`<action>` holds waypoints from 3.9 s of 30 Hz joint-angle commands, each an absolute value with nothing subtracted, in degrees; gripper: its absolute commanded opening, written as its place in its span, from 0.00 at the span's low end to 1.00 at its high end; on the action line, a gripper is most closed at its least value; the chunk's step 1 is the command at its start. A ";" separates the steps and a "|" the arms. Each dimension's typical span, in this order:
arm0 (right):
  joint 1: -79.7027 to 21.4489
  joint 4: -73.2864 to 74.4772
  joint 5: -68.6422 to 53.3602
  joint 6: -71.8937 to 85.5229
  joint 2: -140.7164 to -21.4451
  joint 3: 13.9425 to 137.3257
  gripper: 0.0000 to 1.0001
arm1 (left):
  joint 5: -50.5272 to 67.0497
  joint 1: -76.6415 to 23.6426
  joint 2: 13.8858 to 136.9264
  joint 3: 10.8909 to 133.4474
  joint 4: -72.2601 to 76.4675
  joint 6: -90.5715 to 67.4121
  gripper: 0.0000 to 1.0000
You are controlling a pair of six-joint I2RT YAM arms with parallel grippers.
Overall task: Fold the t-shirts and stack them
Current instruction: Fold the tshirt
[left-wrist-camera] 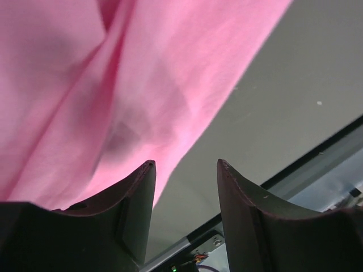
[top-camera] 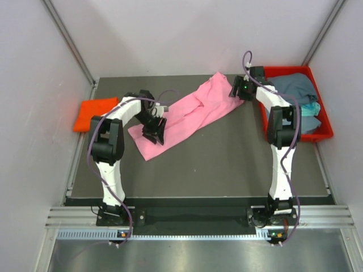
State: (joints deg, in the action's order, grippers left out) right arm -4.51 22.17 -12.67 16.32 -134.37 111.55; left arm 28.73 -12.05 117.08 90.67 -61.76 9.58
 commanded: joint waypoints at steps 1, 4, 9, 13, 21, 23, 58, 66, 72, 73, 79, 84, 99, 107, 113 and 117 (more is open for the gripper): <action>-5.36 19.86 -12.22 16.96 -134.21 113.55 0.66 | 20.06 -13.35 117.16 91.49 -63.45 10.63 0.52; -5.36 19.86 -12.30 16.87 -134.38 113.90 0.66 | 15.13 -14.32 118.21 91.85 -66.43 11.69 0.52; -5.27 19.51 -12.39 16.96 -135.00 113.99 0.66 | 12.13 -15.29 118.21 89.48 -67.15 12.13 0.51; -5.45 19.25 -12.30 17.14 -135.35 114.17 0.66 | 10.29 -16.34 118.30 87.37 -66.88 11.69 0.51; -5.62 19.42 -9.59 17.14 -135.88 115.31 0.66 | 10.98 -17.58 119.62 86.13 -66.80 11.42 0.03; -5.71 19.68 -8.54 16.79 -136.14 115.75 0.65 | 11.42 -18.01 119.71 86.13 -67.15 11.51 0.00; -8.17 19.86 -5.63 14.59 -135.79 116.28 0.62 | -4.13 -23.47 116.01 81.91 -67.33 15.47 0.45; -8.26 20.04 -5.19 14.33 -135.00 115.75 0.62 | -4.66 -23.47 119.53 81.91 -66.00 16.26 0.33; -8.17 20.13 -3.43 13.54 -135.26 116.01 0.62 | -1.32 -23.47 119.45 80.95 -66.97 16.35 0.01; -8.26 20.39 -2.38 13.45 -135.18 116.10 0.62 | -0.97 -23.47 119.10 80.34 -67.23 16.43 0.00; -7.38 21.53 -1.14 14.24 -131.31 114.44 0.63 | 4.04 -26.10 117.42 79.36 -70.57 19.77 0.00; -6.42 23.02 -1.32 13.28 -129.38 113.03 0.63 | 8.61 -32.25 118.56 80.77 -73.65 22.06 0.00; -5.54 24.96 -1.67 13.36 -128.84 108.54 0.63 | 14.41 -38.85 117.78 81.74 -78.31 25.49 0.00; -5.54 24.43 -2.90 15.20 -135.17 114.17 0.58 | 13.80 -41.04 117.07 83.93 -79.63 24.87 0.00; -5.36 24.52 -5.01 16.96 -137.02 115.05 0.33 | 12.83 -42.62 116.46 85.69 -79.63 24.35 0.00; -5.27 23.91 -6.33 17.66 -138.34 116.89 0.12 | 13.36 -45.34 116.28 88.76 -79.54 23.56 0.00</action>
